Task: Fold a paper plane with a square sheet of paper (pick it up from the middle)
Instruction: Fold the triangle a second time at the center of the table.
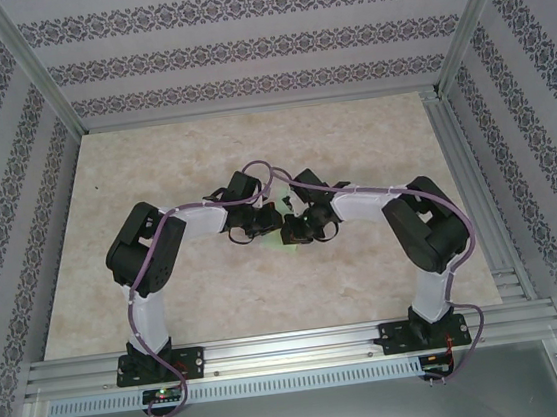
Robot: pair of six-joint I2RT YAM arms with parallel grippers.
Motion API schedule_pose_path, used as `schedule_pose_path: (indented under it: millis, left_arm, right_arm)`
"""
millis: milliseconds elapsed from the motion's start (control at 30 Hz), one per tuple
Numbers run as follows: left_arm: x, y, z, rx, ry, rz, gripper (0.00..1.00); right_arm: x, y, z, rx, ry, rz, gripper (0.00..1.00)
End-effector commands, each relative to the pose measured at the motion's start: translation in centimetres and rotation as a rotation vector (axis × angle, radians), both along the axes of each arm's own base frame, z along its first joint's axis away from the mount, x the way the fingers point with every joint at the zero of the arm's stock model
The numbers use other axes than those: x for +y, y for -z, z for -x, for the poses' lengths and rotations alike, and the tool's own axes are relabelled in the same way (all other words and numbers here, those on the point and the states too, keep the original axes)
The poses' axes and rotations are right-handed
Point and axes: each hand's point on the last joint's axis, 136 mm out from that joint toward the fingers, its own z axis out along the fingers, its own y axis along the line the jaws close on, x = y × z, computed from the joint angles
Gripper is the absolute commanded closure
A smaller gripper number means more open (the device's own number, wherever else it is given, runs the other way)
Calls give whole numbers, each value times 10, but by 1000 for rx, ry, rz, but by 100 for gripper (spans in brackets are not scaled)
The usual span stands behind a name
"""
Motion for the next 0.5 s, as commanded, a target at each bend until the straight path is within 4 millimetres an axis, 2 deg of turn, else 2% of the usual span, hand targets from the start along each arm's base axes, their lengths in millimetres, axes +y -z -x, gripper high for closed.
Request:
schedule_pose_path:
  millis: [0, 267, 400, 467]
  left_arm:
    - [16, 21, 2, 24, -43, -73, 90]
    - [17, 22, 2, 25, -49, -77, 90]
    - [18, 21, 0, 21, -49, -72, 91]
    - [17, 20, -1, 17, -48, -69, 91]
  right_arm:
    - [-4, 13, 10, 28, -2, 31, 88]
    - [-25, 29, 46, 124, -8, 93, 87]
    - [-31, 22, 62, 140, -21, 91, 87]
    - [-29, 12, 62, 124, -27, 71, 87]
